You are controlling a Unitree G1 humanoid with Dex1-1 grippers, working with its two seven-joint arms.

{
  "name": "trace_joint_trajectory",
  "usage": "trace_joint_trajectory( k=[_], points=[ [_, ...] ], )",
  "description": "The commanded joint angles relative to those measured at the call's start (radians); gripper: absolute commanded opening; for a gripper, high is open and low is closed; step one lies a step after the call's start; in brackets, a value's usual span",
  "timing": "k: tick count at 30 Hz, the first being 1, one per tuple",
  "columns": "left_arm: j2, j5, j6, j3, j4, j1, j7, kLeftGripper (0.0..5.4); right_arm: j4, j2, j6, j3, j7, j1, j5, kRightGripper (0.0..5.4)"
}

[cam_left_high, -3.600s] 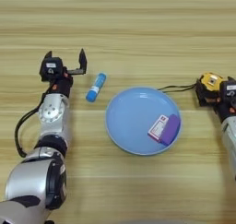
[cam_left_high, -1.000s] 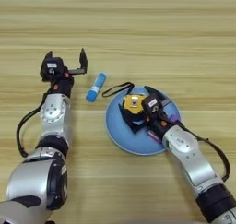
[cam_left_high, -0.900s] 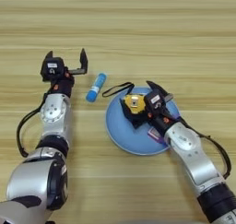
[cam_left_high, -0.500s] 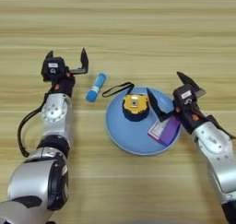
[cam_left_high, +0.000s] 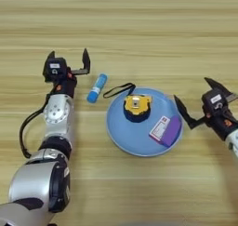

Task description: Move the objects on the table

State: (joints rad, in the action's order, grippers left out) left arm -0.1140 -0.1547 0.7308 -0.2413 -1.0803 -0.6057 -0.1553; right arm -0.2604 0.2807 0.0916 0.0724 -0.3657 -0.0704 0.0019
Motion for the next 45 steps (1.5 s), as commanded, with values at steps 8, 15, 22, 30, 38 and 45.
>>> trace_joint_trajectory(
  k=[8, 15, 22, 30, 38, 45],
  points=[
    [0.001, 0.01, 0.01, 0.007, 0.005, -0.001, 0.01, 5.4, -0.087, 0.001, 0.103, 0.018, -0.055, -0.005, 0.095, 5.38],
    [0.003, 0.01, 0.012, 0.011, 0.008, 0.002, 0.014, 5.4, 0.032, -0.037, 0.159, -0.004, 0.011, 0.084, 0.099, 5.38],
    [0.005, 0.011, 0.012, 0.014, 0.006, 0.0, 0.019, 5.4, 0.019, -0.048, 0.23, 0.042, -0.015, 0.06, 0.126, 5.38],
    [0.007, 0.013, 0.012, 0.016, 0.007, 0.001, 0.024, 5.4, 0.004, -0.055, 0.299, 0.048, -0.045, 0.05, 0.174, 5.38],
    [0.009, 0.013, 0.013, 0.017, 0.009, 0.002, 0.025, 5.4, 0.047, -0.051, 0.297, 0.002, -0.007, 0.08, 0.164, 5.38],
    [0.011, 0.014, 0.014, 0.019, 0.011, 0.003, 0.027, 5.4, 0.183, -0.062, 0.285, -0.023, 0.016, 0.134, 0.162, 5.38]
  ],
)
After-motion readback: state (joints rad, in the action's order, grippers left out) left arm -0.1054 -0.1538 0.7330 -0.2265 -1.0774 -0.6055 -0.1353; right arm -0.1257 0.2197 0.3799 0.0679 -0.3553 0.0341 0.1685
